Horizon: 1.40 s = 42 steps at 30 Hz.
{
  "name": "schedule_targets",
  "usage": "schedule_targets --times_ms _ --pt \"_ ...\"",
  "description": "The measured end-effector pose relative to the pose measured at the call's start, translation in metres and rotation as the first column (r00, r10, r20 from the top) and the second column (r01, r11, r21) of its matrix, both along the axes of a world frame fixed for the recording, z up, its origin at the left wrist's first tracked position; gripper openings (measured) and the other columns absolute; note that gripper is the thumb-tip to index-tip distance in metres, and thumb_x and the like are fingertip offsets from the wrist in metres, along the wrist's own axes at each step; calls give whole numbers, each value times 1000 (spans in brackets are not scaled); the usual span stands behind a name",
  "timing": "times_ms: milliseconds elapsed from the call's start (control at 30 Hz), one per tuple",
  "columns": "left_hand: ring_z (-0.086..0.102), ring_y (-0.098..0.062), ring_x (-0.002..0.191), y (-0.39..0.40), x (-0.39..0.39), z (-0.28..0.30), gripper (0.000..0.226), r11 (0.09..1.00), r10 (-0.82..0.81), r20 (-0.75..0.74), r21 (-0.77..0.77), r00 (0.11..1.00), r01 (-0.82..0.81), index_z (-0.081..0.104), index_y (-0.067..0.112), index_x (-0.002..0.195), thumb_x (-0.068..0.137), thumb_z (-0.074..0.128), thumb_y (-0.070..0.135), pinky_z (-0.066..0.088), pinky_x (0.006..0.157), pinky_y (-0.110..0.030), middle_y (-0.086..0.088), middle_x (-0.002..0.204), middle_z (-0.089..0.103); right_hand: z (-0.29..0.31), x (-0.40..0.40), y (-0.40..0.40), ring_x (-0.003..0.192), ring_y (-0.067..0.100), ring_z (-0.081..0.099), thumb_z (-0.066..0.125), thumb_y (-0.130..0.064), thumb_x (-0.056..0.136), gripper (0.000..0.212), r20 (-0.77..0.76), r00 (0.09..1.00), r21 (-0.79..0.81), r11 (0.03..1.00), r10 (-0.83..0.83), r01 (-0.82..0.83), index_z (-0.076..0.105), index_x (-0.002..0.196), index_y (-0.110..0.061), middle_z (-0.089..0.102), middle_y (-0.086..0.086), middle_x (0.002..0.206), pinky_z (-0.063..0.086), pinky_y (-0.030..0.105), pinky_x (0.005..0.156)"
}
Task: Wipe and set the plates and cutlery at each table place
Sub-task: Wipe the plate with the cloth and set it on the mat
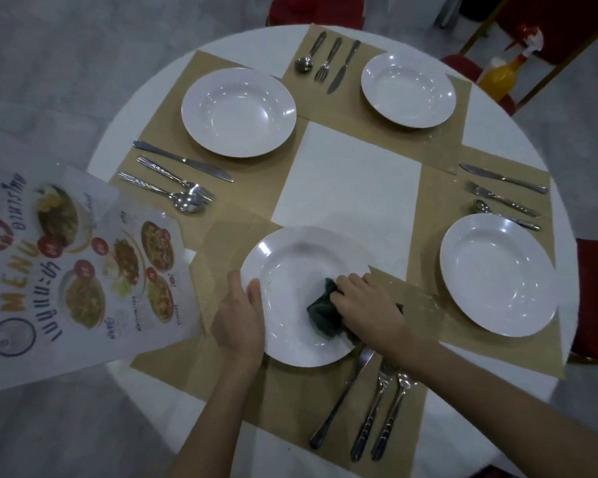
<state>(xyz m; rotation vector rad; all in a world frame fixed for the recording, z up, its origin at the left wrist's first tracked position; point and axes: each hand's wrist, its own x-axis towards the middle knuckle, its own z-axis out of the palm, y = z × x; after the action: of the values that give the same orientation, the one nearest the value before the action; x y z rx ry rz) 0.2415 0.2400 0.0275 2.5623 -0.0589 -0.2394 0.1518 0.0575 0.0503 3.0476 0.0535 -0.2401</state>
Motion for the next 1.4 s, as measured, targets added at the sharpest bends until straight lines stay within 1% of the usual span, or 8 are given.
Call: schedule_targets --times_ms 100,200,333,533,767,967,1133,1400 --pt "64 -38 77 -3 -4 1 38 1000 26 6 6 1000 -26 47 11 128 100 41 36 39 59 -34 -19 89 68 -4 8 28 64 22 57 90 -15 42 34 22 999 72 997 31 -32 65 64 -16 59 4 72 46 30 57" --pt "64 -39 78 -3 -4 1 38 1000 24 17 19 1000 -25 48 10 125 99 41 37 40 58 -36 -21 92 69 -12 16 76 70 22 58 74 -37 69 24 98 994 236 969 53 -75 67 70 -14 62 6 79 46 29 60" --pt "62 -35 72 0 -1 1 37 1000 -1 -18 -26 1000 1 48 8 123 99 43 36 41 57 -34 -18 87 68 -14 25 57 62 22 58 87 -10 54 24 145 989 225 974 -2 -31 67 66 -13 59 5 70 46 29 54" --pt "57 -26 67 3 -9 -2 29 988 -26 -91 -151 995 12 47 6 112 99 45 31 40 55 -30 -12 87 66 -7 -13 -18 81 25 59 83 -12 65 31 43 994 207 972 101 -107 71 94 -19 60 4 91 49 34 69" --pt "53 -22 64 2 -5 2 27 978 -67 -108 -204 992 44 48 5 110 99 47 30 33 50 -29 -5 81 61 -19 0 19 75 24 57 47 -11 84 23 137 942 230 915 306 -331 70 87 -14 62 6 90 49 34 64" --pt "49 -15 53 8 -7 6 18 979 -92 -133 -194 987 65 42 11 97 101 40 29 25 43 -19 4 62 49 -34 47 62 64 25 55 62 2 73 8 241 971 278 957 11 -79 64 76 -5 59 11 75 48 34 55" --pt "48 -8 53 9 -14 10 12 952 -111 -184 -301 977 51 42 14 94 101 43 24 39 48 -13 5 63 49 -33 71 68 56 22 53 79 4 58 24 190 924 283 920 -333 273 62 71 -9 57 9 69 43 32 50" --pt "57 -4 67 3 -27 9 9 915 -39 -271 -396 962 -75 46 16 103 101 42 25 42 50 -10 9 78 58 -30 71 6 69 28 58 78 2 66 22 270 889 177 927 -370 332 64 81 -6 61 13 82 50 38 65"
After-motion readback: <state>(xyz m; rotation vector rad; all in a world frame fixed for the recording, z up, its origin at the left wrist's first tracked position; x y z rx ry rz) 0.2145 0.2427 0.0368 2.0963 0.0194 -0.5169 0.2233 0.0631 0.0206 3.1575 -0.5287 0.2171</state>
